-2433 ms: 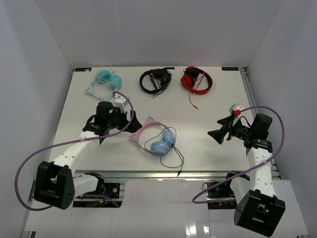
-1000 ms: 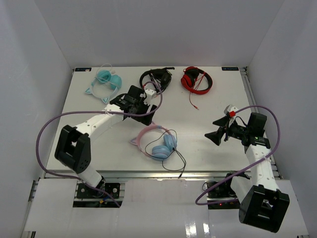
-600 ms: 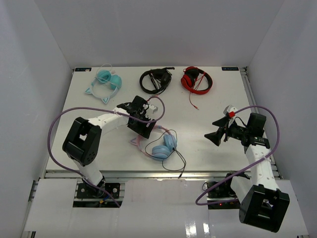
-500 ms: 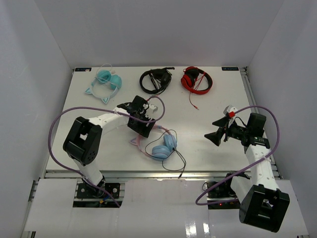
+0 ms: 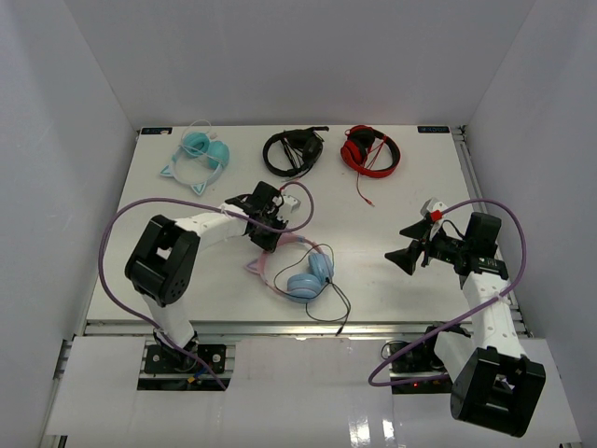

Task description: Wrap the headphones

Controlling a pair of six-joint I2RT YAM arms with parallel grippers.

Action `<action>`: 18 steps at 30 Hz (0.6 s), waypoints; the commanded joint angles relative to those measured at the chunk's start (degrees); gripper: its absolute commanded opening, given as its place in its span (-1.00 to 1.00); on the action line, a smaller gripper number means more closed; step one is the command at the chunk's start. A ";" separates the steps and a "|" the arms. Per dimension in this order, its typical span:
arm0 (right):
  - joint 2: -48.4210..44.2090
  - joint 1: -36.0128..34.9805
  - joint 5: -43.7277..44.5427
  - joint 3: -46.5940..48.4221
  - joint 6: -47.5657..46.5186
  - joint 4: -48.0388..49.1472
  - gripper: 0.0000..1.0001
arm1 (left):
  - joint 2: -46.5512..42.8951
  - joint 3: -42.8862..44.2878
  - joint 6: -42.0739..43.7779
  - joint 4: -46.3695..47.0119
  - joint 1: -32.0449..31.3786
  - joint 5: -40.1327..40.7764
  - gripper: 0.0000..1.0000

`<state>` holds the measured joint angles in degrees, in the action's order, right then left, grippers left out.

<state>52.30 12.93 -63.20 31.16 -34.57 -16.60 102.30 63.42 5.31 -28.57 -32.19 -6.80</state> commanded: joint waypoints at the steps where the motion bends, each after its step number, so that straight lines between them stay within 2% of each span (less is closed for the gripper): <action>1: 0.29 -0.30 -1.41 0.13 -1.10 -0.61 0.80 | -0.15 -2.70 -3.14 1.82 -0.68 2.07 -0.67; 4: 0.26 -0.44 -3.28 0.31 -2.91 -2.15 0.80 | -3.18 -4.17 -5.17 2.70 -0.68 4.01 -0.99; 7: 2.31 -3.19 -0.35 3.09 -10.66 -8.57 0.81 | -8.55 -6.28 -9.56 3.07 -0.54 5.78 -1.00; 10: 5.56 -11.38 5.10 9.96 -17.96 -17.87 0.83 | -15.91 -8.91 -13.51 3.09 0.24 6.36 -1.00; 12: 7.54 -16.46 10.99 15.28 -15.13 -18.16 0.84 | -22.71 -10.46 -15.84 3.03 0.57 8.02 -1.00; 15: 9.84 -21.98 16.17 19.82 -7.55 -10.52 0.80 | -30.03 -10.54 -17.18 2.34 0.64 8.00 -1.00; 18: 15.93 -24.81 13.44 24.27 -1.49 -7.58 0.80 | -37.20 -9.64 -17.12 1.53 0.64 6.88 -1.00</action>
<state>62.24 -8.08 -51.54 49.23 -43.49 -28.86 75.66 51.62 -8.31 -28.48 -31.76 1.26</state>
